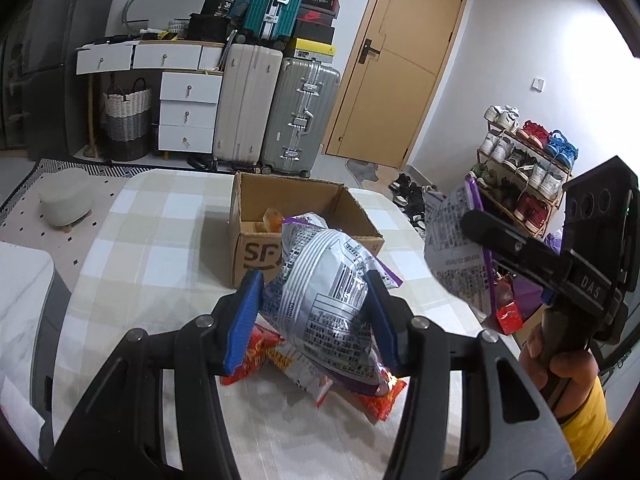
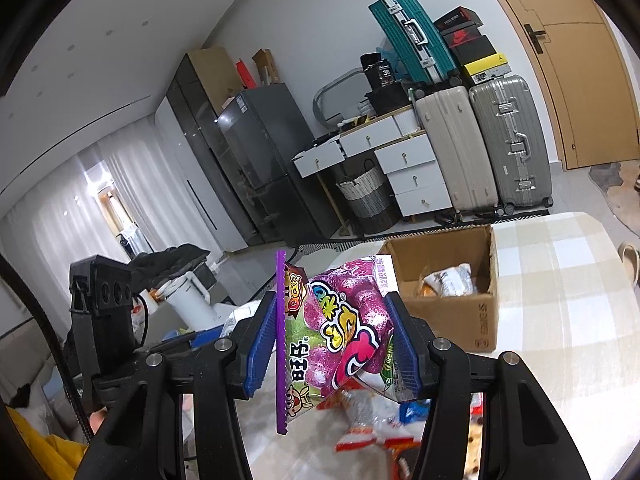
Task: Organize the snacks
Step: 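Lift both held bags and carry them toward the cardboard box, then lower both bags into the box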
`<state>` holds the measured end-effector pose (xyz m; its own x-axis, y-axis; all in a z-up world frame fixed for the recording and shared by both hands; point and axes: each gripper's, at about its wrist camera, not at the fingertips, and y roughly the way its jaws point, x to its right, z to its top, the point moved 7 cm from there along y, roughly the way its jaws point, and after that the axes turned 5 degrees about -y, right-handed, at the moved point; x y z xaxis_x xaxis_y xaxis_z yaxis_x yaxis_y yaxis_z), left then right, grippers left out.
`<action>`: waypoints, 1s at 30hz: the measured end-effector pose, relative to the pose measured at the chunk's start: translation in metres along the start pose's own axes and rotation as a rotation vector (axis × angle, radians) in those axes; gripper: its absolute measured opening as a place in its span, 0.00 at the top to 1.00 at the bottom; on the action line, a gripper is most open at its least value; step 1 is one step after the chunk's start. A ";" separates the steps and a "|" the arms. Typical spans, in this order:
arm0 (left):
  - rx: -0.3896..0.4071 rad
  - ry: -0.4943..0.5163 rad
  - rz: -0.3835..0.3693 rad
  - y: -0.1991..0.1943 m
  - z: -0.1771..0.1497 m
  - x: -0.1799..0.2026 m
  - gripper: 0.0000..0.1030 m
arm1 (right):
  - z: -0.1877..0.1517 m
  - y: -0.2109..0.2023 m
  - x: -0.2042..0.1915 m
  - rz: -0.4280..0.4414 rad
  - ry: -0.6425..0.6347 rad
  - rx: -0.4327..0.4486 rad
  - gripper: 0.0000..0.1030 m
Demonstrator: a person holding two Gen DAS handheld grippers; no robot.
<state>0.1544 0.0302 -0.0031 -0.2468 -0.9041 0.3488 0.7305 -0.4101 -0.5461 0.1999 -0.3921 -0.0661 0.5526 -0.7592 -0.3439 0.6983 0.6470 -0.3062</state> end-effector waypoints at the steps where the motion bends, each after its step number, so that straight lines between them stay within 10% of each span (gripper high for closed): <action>1: -0.008 -0.001 0.003 0.007 0.005 -0.002 0.53 | 0.005 0.002 0.004 -0.006 0.008 0.001 0.48; 30: -0.048 0.029 0.037 0.133 0.151 0.020 0.53 | 0.093 0.086 0.078 -0.058 0.000 -0.035 0.48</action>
<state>0.3424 -0.0242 0.0459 -0.2394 -0.9215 0.3058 0.7080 -0.3812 -0.5946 0.3453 -0.4026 -0.0370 0.5115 -0.7958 -0.3242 0.7130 0.6036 -0.3567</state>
